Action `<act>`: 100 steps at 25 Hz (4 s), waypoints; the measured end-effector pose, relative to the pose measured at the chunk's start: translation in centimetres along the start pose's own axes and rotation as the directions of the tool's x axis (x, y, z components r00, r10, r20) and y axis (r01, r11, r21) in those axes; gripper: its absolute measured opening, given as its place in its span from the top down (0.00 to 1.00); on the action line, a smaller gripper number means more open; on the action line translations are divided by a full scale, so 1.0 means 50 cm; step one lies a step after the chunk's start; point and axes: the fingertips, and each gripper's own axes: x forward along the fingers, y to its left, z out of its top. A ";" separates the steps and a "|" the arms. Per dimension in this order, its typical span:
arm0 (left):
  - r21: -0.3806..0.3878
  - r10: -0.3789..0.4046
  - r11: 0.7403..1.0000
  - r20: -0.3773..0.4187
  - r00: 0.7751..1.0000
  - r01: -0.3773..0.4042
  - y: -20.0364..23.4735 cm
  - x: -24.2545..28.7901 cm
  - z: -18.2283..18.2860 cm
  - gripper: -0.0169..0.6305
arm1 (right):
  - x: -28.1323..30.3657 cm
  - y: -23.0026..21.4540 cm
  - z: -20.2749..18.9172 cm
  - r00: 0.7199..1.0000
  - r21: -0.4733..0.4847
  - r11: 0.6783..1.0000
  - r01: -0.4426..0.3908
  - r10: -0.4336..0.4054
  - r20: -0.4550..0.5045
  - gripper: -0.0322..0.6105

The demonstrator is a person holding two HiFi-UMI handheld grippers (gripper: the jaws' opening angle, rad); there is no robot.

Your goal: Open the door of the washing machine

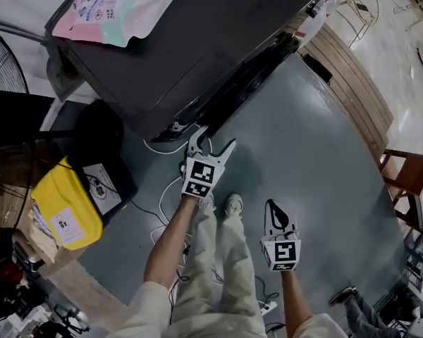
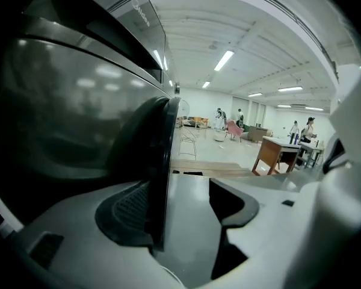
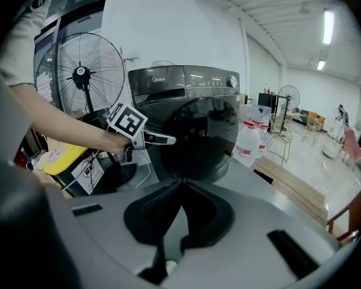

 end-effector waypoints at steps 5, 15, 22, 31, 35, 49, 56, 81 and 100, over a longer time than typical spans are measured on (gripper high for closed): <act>0.031 0.024 0.999 0.018 1.000 -0.024 0.014 0.012 0.004 0.64 | 0.002 0.000 -0.026 1.000 -0.001 1.000 -0.003 0.003 -0.003 0.95; 0.005 0.067 0.998 0.061 0.996 -0.068 0.038 0.008 0.005 0.87 | 0.001 0.027 -0.063 1.000 0.016 1.000 -0.011 0.011 -0.004 0.95; -0.011 0.078 0.997 0.055 0.995 -0.077 0.033 0.006 0.005 0.88 | -0.017 0.030 -0.083 1.000 0.020 1.000 -0.010 0.010 -0.010 0.95; 0.077 -0.037 0.996 0.041 0.998 0.034 -0.081 0.010 -0.007 0.89 | -0.033 0.029 -0.086 1.000 0.017 1.000 -0.003 0.003 -0.006 0.95; 0.094 -0.097 0.991 0.028 0.995 0.094 -0.169 0.020 -0.008 0.87 | -0.048 0.014 -0.083 1.000 0.028 0.999 0.023 -0.023 0.006 0.95; 0.115 -0.216 0.969 -0.018 0.976 0.217 -0.348 0.080 0.004 0.83 | -0.142 -0.073 -0.159 0.986 0.162 0.973 0.168 -0.169 -0.004 0.95; 0.134 -0.268 0.954 -0.029 0.963 0.270 -0.431 0.120 0.014 0.80 | -0.172 -0.111 -0.184 0.978 0.221 0.953 0.205 -0.209 -0.003 0.95; 0.203 -0.389 0.897 -0.061 0.919 0.393 -0.731 0.340 0.116 0.86 | -0.289 -0.344 -0.301 0.933 0.351 0.869 0.348 -0.357 -0.041 0.95; 0.240 -0.417 0.875 -0.065 0.907 0.419 -0.893 0.594 0.248 0.86 | -0.360 -0.492 -0.361 0.891 0.411 0.798 0.441 -0.445 -0.091 0.95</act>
